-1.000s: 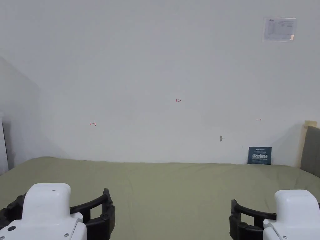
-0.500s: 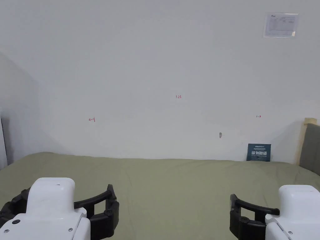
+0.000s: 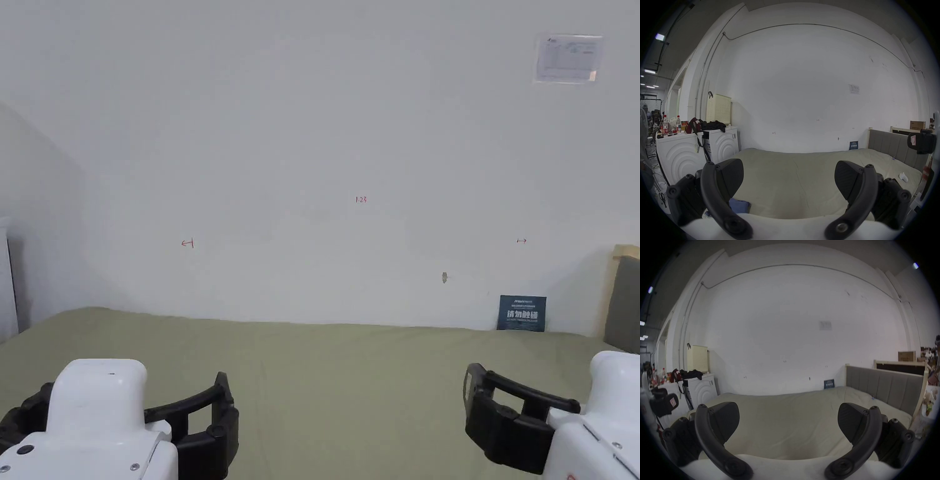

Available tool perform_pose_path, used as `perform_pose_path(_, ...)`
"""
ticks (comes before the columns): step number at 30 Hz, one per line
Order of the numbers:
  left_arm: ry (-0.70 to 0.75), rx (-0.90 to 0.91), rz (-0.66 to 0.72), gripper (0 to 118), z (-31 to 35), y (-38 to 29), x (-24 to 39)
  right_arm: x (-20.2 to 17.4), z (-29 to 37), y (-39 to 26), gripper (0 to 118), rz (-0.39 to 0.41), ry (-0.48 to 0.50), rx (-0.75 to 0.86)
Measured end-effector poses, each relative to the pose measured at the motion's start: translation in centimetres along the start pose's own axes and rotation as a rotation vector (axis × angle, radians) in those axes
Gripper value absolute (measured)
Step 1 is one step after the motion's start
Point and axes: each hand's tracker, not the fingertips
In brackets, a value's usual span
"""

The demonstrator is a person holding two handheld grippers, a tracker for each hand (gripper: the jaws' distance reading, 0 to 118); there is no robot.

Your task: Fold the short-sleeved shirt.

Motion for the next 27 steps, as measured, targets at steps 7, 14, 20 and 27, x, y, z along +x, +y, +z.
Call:
perform_pose_path(7,-0.007,0.013,0.003,114,0.3,0.5,0.0,0.0,0.9,1.7,118,-0.001,-0.012,0.039)
perform_pose_path(14,-0.014,0.027,-0.013,114,0.4,0.8,0.4,1.0,1.2,2.6,118,-0.154,0.104,-0.004)
perform_pose_path(20,-0.019,0.023,-0.017,114,0.5,0.7,0.6,1.8,0.6,2.8,118,-0.101,0.063,-0.050)
perform_pose_path(27,-0.030,0.026,-0.014,114,0.5,0.7,0.7,2.3,0.5,2.3,118,-0.174,0.050,-0.027)
